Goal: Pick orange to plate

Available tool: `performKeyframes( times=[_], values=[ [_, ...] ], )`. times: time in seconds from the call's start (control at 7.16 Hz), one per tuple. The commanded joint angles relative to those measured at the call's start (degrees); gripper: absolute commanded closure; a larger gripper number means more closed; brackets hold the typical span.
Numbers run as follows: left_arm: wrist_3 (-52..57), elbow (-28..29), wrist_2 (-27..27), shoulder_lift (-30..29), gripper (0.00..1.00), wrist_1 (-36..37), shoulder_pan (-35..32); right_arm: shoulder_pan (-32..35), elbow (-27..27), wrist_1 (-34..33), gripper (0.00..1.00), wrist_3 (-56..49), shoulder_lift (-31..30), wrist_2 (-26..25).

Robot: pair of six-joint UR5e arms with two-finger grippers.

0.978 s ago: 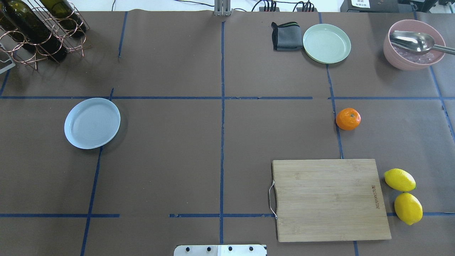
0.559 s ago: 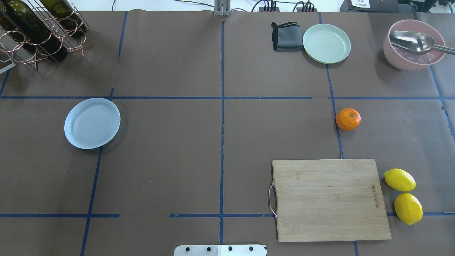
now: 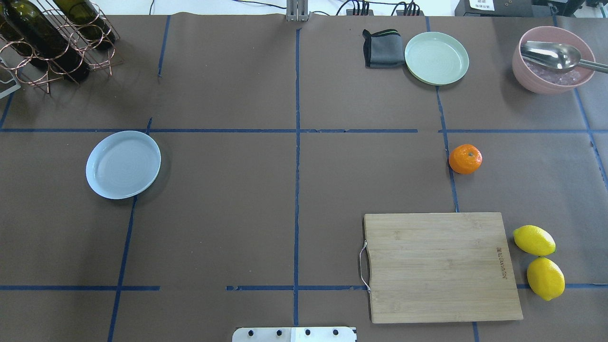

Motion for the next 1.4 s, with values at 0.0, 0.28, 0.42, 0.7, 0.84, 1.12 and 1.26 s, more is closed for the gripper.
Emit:
performKeyframes(
  times=[0.0, 0.28, 0.42, 0.7, 0.84, 1.12, 1.26],
  values=[
    [-15.2, -0.2, 0.1, 0.1, 0.00, -12.3, 9.1, -0.1, 0.4, 0.1, 0.00, 0.1, 2.9, 1.4],
    [-31.6, -0.9, 0.6, 0.1, 0.00, -20.2, 15.3, -0.2, -0.2, 0.0, 0.00, 0.1, 3.6, 1.7],
    [-36.8, -1.1, 0.9, 0.0, 0.00, -22.1, 18.3, -0.1, -0.2, 0.0, 0.00, 0.2, 3.5, 2.0],
    [-48.7, -1.2, 5.9, -0.7, 0.06, -27.0, 24.5, -0.1, 0.2, 0.1, 0.00, 0.1, 3.5, 3.4],
    [-53.2, -1.0, 9.1, -2.4, 0.07, -27.4, 28.1, -0.1, 0.3, 0.1, 0.00, 0.1, 3.5, 3.5],
    [-60.4, 0.4, 16.5, -5.8, 0.08, -27.4, 35.8, -0.1, 0.2, 0.1, 0.00, 0.1, 3.5, 4.0],
    [-60.7, 2.0, 18.0, -6.4, 0.08, -27.5, 37.6, -0.2, 0.2, 0.1, 0.00, 0.1, 3.5, 4.0]
  ],
)
